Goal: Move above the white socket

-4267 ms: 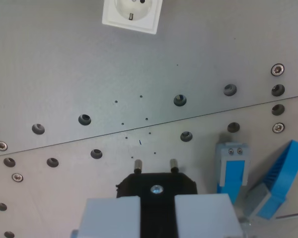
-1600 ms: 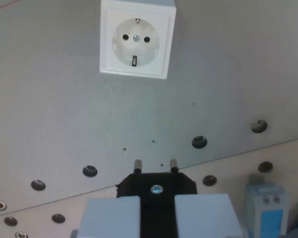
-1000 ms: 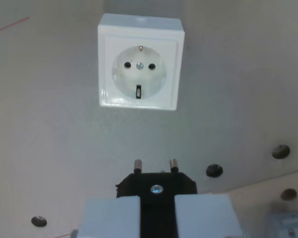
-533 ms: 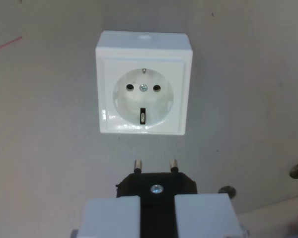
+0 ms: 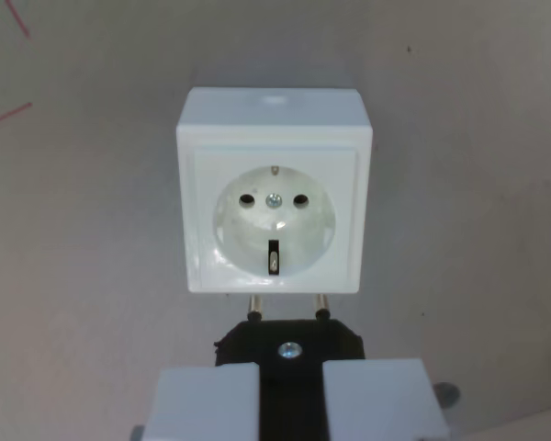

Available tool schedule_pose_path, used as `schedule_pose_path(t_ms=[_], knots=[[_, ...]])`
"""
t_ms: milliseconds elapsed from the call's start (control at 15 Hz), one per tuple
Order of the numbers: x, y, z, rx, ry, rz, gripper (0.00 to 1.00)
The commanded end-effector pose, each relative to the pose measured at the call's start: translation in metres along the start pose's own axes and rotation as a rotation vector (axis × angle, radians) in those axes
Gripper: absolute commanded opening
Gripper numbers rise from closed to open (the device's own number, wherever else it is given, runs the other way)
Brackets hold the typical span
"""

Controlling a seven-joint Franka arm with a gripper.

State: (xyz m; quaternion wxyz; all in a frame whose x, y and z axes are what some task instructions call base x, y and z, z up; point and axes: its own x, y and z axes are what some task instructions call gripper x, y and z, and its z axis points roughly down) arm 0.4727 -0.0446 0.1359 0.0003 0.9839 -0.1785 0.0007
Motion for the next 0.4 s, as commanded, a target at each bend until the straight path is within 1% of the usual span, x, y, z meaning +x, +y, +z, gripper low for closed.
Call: schedule_pose_path(t_ms=[67,400], knots=[[0.0075,-0.0064,0.0096,0.010,0.015,0.046,0.00],[0.0095,-0.0073,0.0150,0.010,0.014,0.039,0.00]])
